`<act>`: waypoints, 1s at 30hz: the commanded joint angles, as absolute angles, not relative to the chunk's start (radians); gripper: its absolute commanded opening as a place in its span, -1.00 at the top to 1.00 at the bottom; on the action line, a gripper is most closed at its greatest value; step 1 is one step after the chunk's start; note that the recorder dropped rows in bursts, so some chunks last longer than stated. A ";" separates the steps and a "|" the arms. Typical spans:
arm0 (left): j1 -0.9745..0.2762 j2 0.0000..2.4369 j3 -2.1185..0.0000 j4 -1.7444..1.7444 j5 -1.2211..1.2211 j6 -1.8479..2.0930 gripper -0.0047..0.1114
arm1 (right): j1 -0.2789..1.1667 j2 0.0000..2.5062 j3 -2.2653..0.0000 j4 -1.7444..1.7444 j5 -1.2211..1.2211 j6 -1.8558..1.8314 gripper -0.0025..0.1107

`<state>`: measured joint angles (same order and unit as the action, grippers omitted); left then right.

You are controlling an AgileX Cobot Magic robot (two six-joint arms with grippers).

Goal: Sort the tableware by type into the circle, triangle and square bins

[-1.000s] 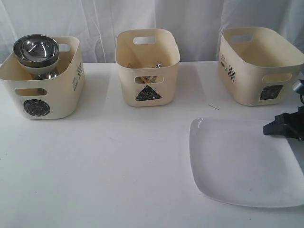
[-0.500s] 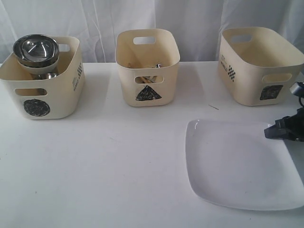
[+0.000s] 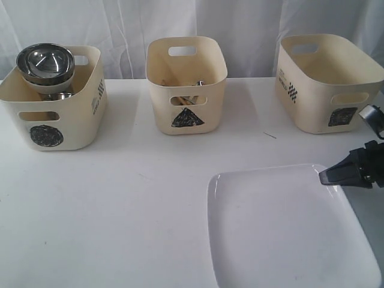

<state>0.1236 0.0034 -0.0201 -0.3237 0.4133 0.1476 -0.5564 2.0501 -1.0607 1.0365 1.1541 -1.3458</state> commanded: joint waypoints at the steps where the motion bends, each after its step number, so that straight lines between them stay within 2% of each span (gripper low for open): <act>1: 0.116 0.000 -0.011 -0.328 0.427 0.142 0.92 | -0.549 2.008 -1.058 1.057 1.214 -1.323 0.96; 9: 0.116 0.000 -0.011 -0.328 0.427 0.142 0.92 | -0.538 1.982 -1.058 1.178 1.221 -1.312 0.96; 21: 0.116 0.000 -0.011 -0.328 0.427 0.142 0.92 | -0.538 1.866 -1.076 1.195 1.221 -1.097 0.96; 30: 0.116 0.000 -0.011 -0.328 0.427 0.142 0.92 | -0.538 1.741 -1.223 1.113 1.221 -0.843 0.96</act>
